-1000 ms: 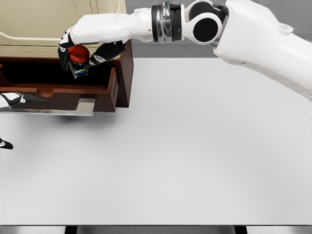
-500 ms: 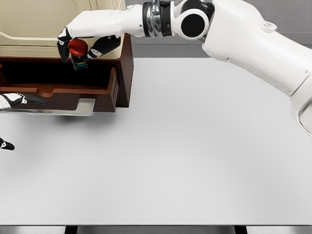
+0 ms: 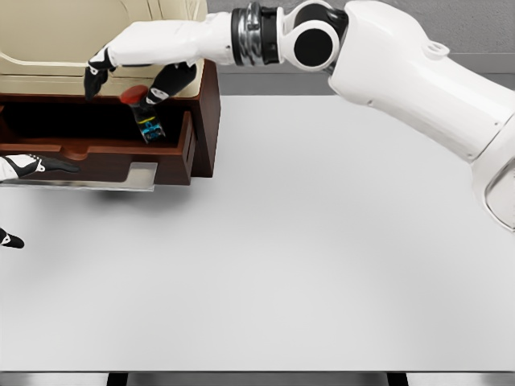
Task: Open the cabinet drawer with left arm, and place a switch into the drawer with right arm
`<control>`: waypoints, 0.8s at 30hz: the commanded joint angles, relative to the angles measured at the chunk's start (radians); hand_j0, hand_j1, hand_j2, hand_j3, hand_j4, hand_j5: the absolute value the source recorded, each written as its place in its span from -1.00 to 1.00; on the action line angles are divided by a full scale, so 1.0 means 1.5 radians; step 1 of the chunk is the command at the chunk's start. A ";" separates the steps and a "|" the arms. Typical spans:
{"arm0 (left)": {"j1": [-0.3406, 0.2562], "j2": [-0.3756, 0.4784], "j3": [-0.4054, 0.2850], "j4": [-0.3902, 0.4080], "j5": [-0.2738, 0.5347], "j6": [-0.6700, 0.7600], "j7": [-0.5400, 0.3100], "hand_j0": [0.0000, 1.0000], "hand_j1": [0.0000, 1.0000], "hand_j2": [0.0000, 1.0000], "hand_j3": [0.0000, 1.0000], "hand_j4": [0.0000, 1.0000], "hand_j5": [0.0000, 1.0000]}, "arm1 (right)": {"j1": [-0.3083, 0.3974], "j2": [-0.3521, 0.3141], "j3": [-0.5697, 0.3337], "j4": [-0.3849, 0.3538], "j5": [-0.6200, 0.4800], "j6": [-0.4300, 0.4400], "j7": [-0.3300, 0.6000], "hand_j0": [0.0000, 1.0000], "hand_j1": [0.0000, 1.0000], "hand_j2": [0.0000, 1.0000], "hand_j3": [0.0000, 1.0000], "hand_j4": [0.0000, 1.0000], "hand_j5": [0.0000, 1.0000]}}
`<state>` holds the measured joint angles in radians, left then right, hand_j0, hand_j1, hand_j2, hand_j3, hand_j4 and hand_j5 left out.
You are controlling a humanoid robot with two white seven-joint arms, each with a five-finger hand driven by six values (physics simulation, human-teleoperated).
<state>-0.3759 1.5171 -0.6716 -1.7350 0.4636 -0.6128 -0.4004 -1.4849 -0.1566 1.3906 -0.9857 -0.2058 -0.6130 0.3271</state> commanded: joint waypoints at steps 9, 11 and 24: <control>0.000 0.001 0.001 0.000 0.005 0.001 0.001 1.00 1.00 1.00 1.00 1.00 1.00 | 0.000 -0.001 -0.031 -0.042 0.008 0.001 0.007 0.48 0.48 0.48 0.48 0.48 0.48; 0.000 0.001 0.001 0.000 0.005 0.001 0.000 1.00 1.00 1.00 1.00 1.00 1.00 | -0.001 -0.003 -0.036 -0.065 0.008 0.001 0.011 0.48 0.48 0.48 0.48 0.48 0.48; -0.015 -0.025 0.033 -0.017 0.004 0.001 0.001 1.00 1.00 1.00 1.00 1.00 1.00 | 0.054 -0.514 -0.038 -0.410 0.010 0.001 0.001 1.00 1.00 1.00 1.00 1.00 1.00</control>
<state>-0.4004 1.4942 -0.6342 -1.7567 0.4621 -0.6131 -0.3992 -1.3900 -0.7828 1.3268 -1.5495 -0.1843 -0.6129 0.3308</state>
